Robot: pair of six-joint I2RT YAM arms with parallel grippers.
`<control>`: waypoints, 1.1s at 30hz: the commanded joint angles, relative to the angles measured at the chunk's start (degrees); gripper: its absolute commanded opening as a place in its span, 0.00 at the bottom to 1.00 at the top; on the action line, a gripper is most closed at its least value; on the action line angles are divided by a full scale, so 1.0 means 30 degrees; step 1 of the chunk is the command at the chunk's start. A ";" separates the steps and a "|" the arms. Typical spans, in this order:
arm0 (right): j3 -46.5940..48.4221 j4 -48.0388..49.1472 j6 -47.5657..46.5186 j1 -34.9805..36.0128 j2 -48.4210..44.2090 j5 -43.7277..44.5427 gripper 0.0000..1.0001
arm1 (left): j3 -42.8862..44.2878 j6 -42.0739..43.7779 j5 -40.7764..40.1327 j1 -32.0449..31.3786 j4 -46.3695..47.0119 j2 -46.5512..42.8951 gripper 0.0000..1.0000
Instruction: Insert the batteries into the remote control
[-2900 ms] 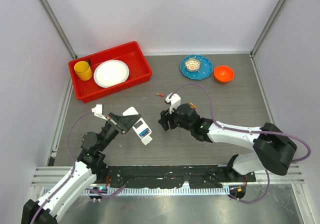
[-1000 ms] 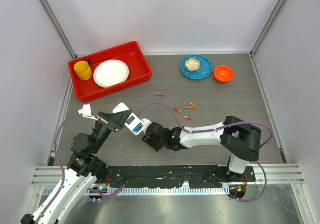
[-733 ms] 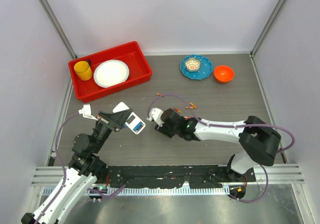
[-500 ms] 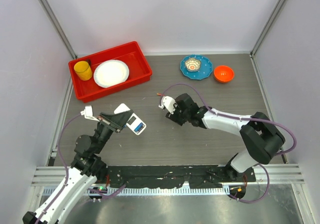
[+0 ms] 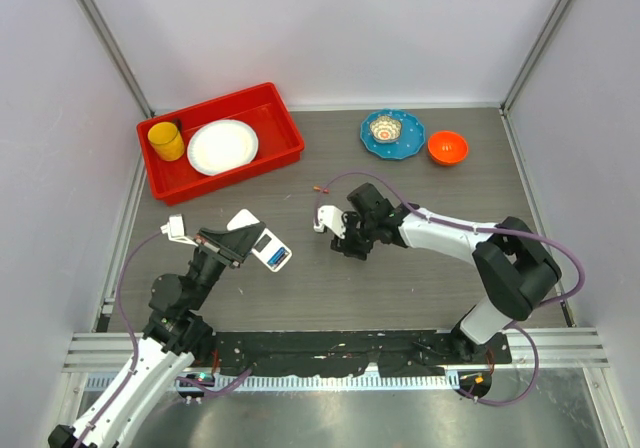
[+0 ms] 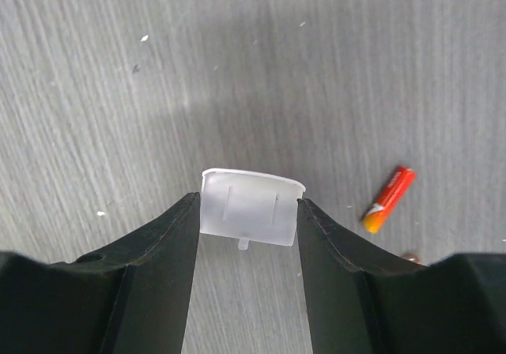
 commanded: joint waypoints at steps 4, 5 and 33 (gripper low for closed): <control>-0.1570 -0.1013 -0.1792 0.0040 -0.0633 -0.0420 0.12 | -0.0267 -0.0088 -0.0304 0.0099 0.1624 -0.0124 0.00; -0.1660 -0.0984 -0.1968 0.0040 -0.0692 -0.0332 0.12 | -0.0297 -0.0117 -0.0333 0.0128 0.1682 -0.0095 0.00; -0.2069 0.7772 2.0640 -0.0421 -0.7405 0.4557 0.73 | -0.0619 -0.0438 -0.0509 0.0099 0.0598 -0.0271 0.00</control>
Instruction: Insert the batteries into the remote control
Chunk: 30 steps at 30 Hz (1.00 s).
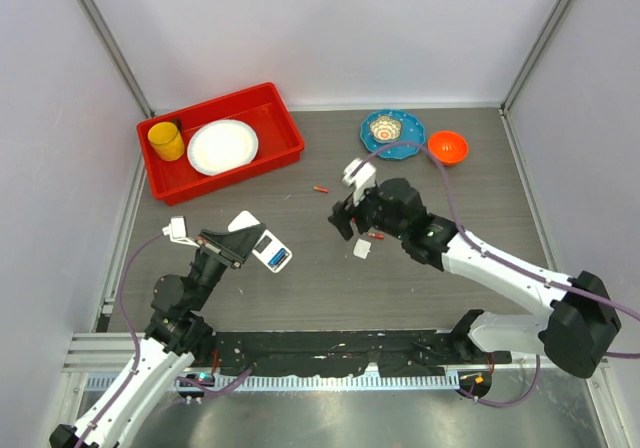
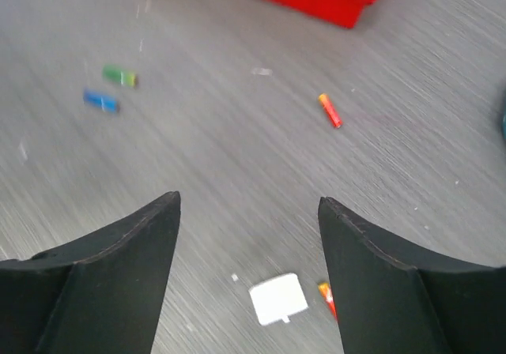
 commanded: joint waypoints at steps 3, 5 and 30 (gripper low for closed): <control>-0.0672 0.4692 1.6051 -0.4394 0.1205 -0.5389 0.88 | -0.0234 -0.0498 -0.0313 0.0099 0.0439 0.0117 0.00; -0.1694 0.6711 1.7114 -0.4254 0.1155 -0.4689 0.91 | -0.0204 -0.0499 -0.0283 0.0128 0.0233 0.0320 0.00; -0.2813 -0.3968 2.0840 -0.0268 0.3408 0.9995 0.78 | -0.0614 -0.0967 0.0772 0.0128 0.2695 0.5275 0.00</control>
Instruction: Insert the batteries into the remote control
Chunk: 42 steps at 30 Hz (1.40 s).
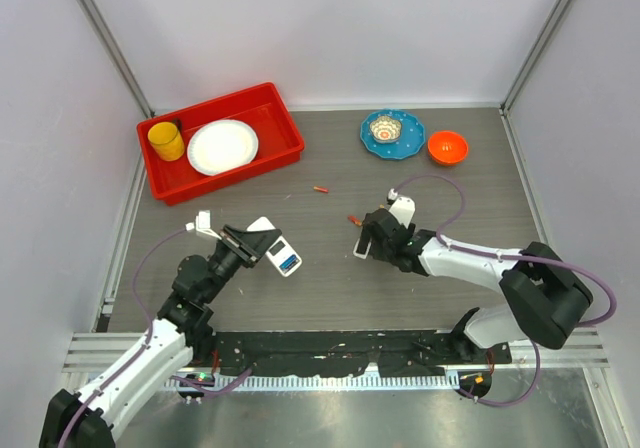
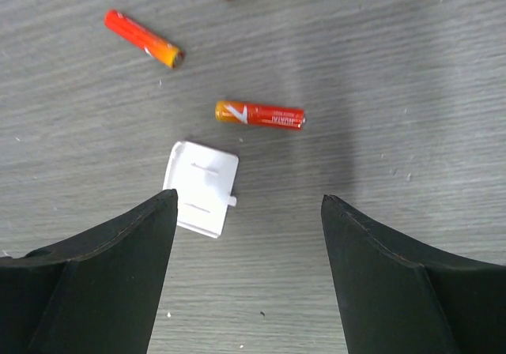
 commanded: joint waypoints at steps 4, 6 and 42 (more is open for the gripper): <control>0.0369 -0.0390 0.0843 0.0615 0.0406 0.1151 0.78 | -0.0309 -0.0203 0.0181 0.0128 0.1367 -0.1008 0.00; 0.0369 -0.0332 0.0873 0.0615 0.0495 0.1121 0.78 | -0.0368 -0.0232 0.0152 0.0128 0.1134 -0.1329 0.00; 0.1454 -0.1239 0.1577 0.1230 0.1727 0.1853 0.78 | -0.0574 -0.0145 0.0123 0.0128 0.0312 -0.2592 0.00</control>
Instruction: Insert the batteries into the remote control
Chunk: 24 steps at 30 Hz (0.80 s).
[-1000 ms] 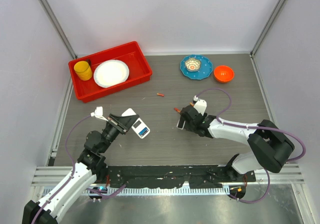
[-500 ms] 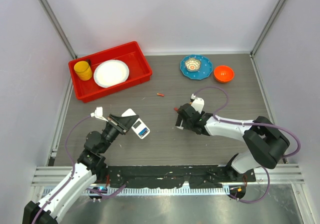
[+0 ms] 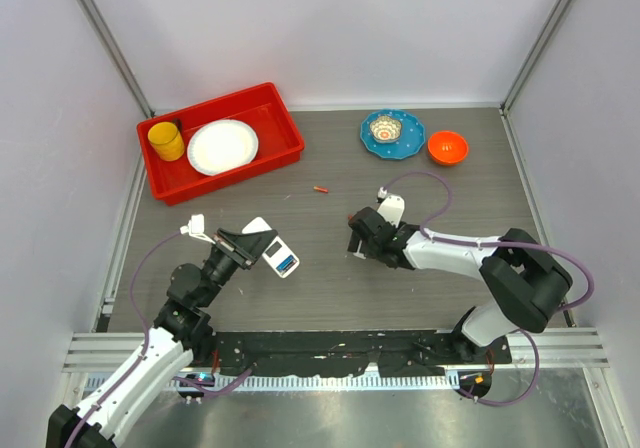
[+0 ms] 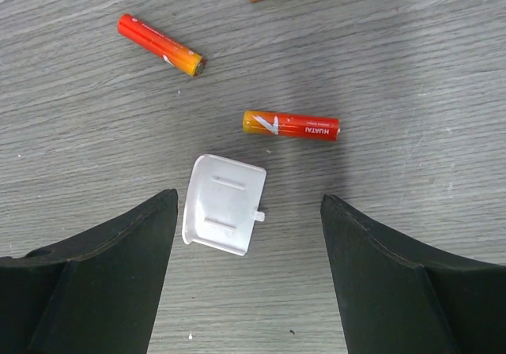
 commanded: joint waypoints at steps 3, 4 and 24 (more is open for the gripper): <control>-0.0281 -0.0913 0.0593 0.0130 -0.0730 0.0885 0.78 | -0.0100 -0.0064 0.0094 0.0099 0.0596 -0.0195 0.00; -0.0252 -0.1088 0.0592 0.0188 -0.0584 0.0885 0.78 | -0.0100 -0.0064 0.0123 0.0099 0.0596 -0.0195 0.00; 0.0744 -0.1821 0.0563 0.0921 0.1761 0.1149 0.78 | -0.0305 -0.0299 0.0298 0.0070 0.0537 -0.0605 0.00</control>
